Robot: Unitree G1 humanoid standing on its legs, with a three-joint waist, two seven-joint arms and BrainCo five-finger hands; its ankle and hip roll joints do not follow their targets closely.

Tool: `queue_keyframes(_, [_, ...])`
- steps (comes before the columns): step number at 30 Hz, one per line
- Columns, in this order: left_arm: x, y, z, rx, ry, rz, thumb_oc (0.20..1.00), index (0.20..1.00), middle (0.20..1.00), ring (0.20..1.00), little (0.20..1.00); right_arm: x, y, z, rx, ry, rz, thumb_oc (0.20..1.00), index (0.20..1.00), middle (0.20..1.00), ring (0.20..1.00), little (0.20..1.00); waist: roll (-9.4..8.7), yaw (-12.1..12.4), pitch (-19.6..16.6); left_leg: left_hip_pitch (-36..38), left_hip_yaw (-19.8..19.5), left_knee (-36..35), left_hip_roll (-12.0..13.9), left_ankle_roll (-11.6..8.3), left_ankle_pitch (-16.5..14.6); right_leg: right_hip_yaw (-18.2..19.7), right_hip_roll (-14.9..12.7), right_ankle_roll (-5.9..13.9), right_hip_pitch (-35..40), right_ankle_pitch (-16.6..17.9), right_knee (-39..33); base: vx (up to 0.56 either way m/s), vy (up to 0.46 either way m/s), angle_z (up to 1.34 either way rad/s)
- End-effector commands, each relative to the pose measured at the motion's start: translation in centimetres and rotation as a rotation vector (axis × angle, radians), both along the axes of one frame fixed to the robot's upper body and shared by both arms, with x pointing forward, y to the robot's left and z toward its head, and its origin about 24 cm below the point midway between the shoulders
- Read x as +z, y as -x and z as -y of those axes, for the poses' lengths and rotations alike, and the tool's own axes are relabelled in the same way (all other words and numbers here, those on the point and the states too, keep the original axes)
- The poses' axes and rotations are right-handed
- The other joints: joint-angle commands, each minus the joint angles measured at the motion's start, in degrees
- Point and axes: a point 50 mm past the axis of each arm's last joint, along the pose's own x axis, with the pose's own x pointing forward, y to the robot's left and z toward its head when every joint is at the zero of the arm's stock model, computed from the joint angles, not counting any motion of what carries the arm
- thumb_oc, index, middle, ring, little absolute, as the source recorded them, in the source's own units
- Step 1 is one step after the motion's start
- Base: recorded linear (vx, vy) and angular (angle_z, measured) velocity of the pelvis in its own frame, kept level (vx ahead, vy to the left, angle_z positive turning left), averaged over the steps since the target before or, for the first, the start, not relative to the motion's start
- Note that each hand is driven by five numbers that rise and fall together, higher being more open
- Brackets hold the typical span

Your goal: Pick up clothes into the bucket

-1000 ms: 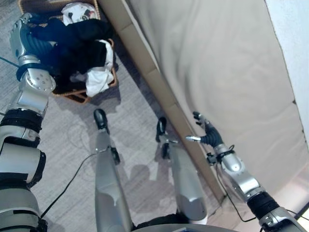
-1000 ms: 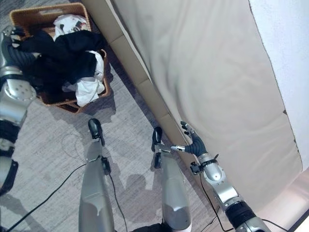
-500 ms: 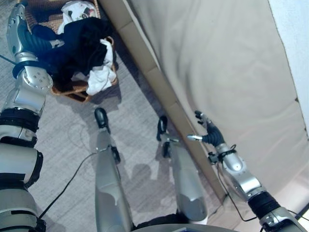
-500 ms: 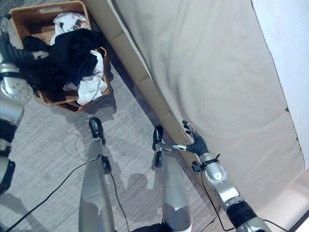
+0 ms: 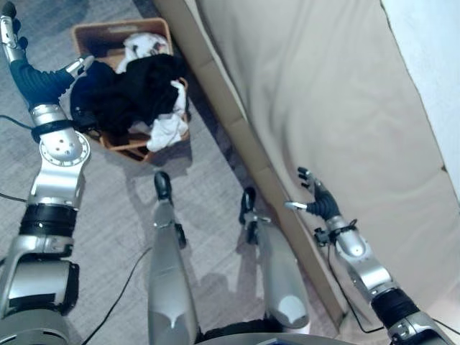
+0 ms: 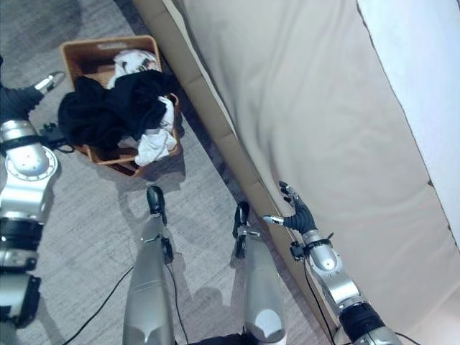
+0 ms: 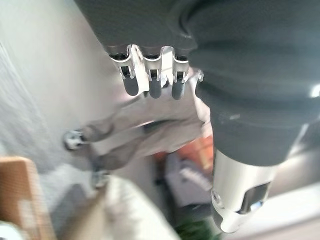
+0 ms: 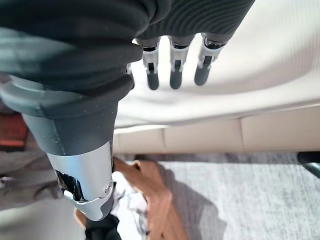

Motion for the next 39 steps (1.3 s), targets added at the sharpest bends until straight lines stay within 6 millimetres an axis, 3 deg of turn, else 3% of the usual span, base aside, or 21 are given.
queue_keyframes(1, [1.1,1.2,2.1,-0.155,0.009,0.151,1.0,1.0,1.0,1.0,1.0,0.7,0.2,0.8,-0.056,-0.026,0.049,1.0,1.0,1.0,1.0,1.0,-1.46,0.97,-0.85,4.48,0.71,8.75,-1.57,1.67,-12.23,-2.68,-4.99,3.59,6.23,11.7,-10.18,-0.02,0.028,0.06])
queue_keyframes(6, [-0.7,1.5,3.3,-0.255,0.06,0.131,1.0,1.0,1.0,1.0,1.0,0.5,0.6,1.5,-0.088,-0.037,0.035,1.0,1.0,1.0,1.0,1.0,-1.13,1.62,-2.88,10.09,1.44,6.26,-2.02,1.68,-12.12,-3.0,-5.75,3.88,11.67,12.78,-12.38,0.09,0.019,0.08])
queue_keyframes(8, [-1.9,1.7,4.7,-0.353,0.043,0.093,1.0,1.0,1.0,1.0,1.0,-0.2,0.9,2.3,-0.129,-0.05,-0.001,1.0,1.0,1.0,1.0,1.0,-0.58,1.79,-4.69,14.36,1.94,3.91,-2.27,1.74,-11.99,-3.42,-6.02,4.2,15.51,13.8,-14.52,0.13,0.019,-0.02])
queue_keyframes(13, [-4.0,2.0,5.3,-0.435,0.031,0.005,1.0,1.0,1.0,1.0,1.0,-1.0,1.5,3.0,-0.161,-0.062,-0.037,1.0,1.0,1.0,1.0,1.0,0.12,1.72,-7.83,20.09,3.07,0.08,-2.46,1.49,-11.25,-3.34,-5.57,4.54,20.02,14.95,-17.49,0.12,0.027,-0.07])
queue_keyframes(15, [-6.3,2.4,5.9,-0.503,0.056,-0.076,1.0,1.0,1.0,1.0,1.0,-1.3,1.9,3.3,-0.179,-0.087,-0.052,1.0,1.0,1.0,1.0,1.0,0.33,1.18,-10.42,23.75,4.2,-2.01,-2.37,1.37,-10.93,-2.84,-4.83,4.57,22.29,15.42,-19.15,0.14,0.031,-0.1])
queue_keyframes(17, [-7.2,2.5,6.0,-0.518,0.073,-0.108,1.0,1.0,1.0,1.0,1.0,-1.3,2.0,3.4,-0.184,-0.093,-0.052,1.0,1.0,1.0,1.0,1.0,0.17,0.9,-11.4,24.9,4.81,-2.85,-2.42,1.4,-10.57,-2.5,-4.72,4.58,22.94,15.58,-19.83,0.08,0.017,-0.19])
queue_keyframes(19, [-10.1,3.3,6.2,-0.558,0.129,-0.204,1.0,1.0,1.0,1.0,1.0,-1.5,2.2,3.4,-0.187,-0.129,-0.057,1.0,1.0,1.0,1.0,1.0,0.05,-0.24,-14.32,28.58,6.88,-4.4,-2.19,1.45,-10.78,-0.89,-3.73,4.54,24.51,15.66,-21.4,0.15,0.03,-0.27])
queue_keyframes(22, [-11.8,4.1,6.7,-0.609,0.175,-0.253,1.0,1.0,1.0,1.0,1.0,-1.4,2.0,3.2,-0.19,-0.18,-0.053,1.0,1.0,1.0,1.0,1.0,-0.07,-0.74,-15.92,31.22,8.72,-5.02,-1.72,1.56,-11.21,1.02,-2.95,4.4,25.45,15.8,-21.99,0.11,0.003,-0.52])
queue_keyframes(25, [-15.8,5.7,7.2,-0.671,0.236,-0.407,1.0,1.0,1.0,1.0,1.0,-1.0,1.9,2.5,-0.194,-0.31,-0.019,1.0,1.0,1.0,1.0,1.0,-0.07,-2.08,-18.88,36.2,12.25,-6.03,-0.61,1.59,-11.81,4.46,-1.85,4.63,27.12,15.89,-22.67,0.12,-0.015,-0.71])
queue_keyframes(27, [-15.8,5.7,7.2,-0.671,0.236,-0.408,1.0,1.0,1.0,1.0,1.0,-1.0,1.9,2.5,-0.194,-0.311,-0.02,1.0,1.0,1.0,1.0,1.0,-0.12,-1.86,-18.78,36.58,12.48,-6.28,-0.62,1.58,-11.75,4.66,-1.82,4.64,27.26,15.9,-22.7,0.03,-0.004,-0.68])
queue_keyframes(28, [-17.9,6.2,7.9,-0.701,0.208,-0.522,1.0,1.0,1.0,1.0,1.0,-1.4,2.0,2.0,-0.21,-0.374,-0.031,1.0,1.0,1.0,1.0,1.0,0.21,-2.47,-19.86,39.1,13.89,-7.89,-0.45,1.47,-11.4,5.75,-1.45,4.97,28.35,16.18,-23.07,0.03,-0.008,-0.29])
queue_keyframes(29, [-17.9,6.2,7.9,-0.701,0.208,-0.523,1.0,1.0,1.0,1.0,1.0,-1.4,2.0,2.0,-0.21,-0.374,-0.031,1.0,1.0,1.0,1.0,1.0,0.18,-2.43,-19.88,39.13,13.94,-7.96,-0.48,1.47,-11.35,5.8,-1.47,4.97,28.32,16.19,-23.07,0.04,-0.017,-0.29])
queue_keyframes(30, [-20.5,7.2,8.8,-0.733,0.194,-0.66,1.0,1.0,1.0,1.0,1.0,-1.6,2.3,1.7,-0.222,-0.394,-0.031,1.0,1.0,1.0,1.0,1.0,0.83,-3.51,-21.42,41.6,15.5,-10.35,-0.52,1.26,-10.7,6.43,-1.06,5.33,29.03,16.21,-23.88,0.01,-0.008,-0.35])
queue_keyframes(35, [-23.1,8.1,10.2,-0.791,0.201,-0.785,1.0,1.0,1.0,1.0,1.0,-2.8,3.3,1.2,-0.252,-0.452,-0.073,1.0,1.0,1.0,1.0,1.0,1.66,-4.96,-22.91,44.01,17.49,-12.79,-0.38,0.86,-9.89,7.28,-0.31,5.4,29.69,15.76,-25.61,0.0,-0.012,-0.31])
queue_keyframes(39, [-23.7,8.8,10.4,-0.813,0.181,-0.827,1.0,1.0,1.0,1.0,1.0,-3.7,4.6,1.2,-0.266,-0.465,-0.115,1.0,1.0,1.0,1.0,1.0,2.15,-5.65,-23.48,44.81,17.97,-13.37,-0.04,0.53,-9.6,7.09,0.05,5.05,30.14,15.08,-25.98,0.0,-0.025,-0.05])
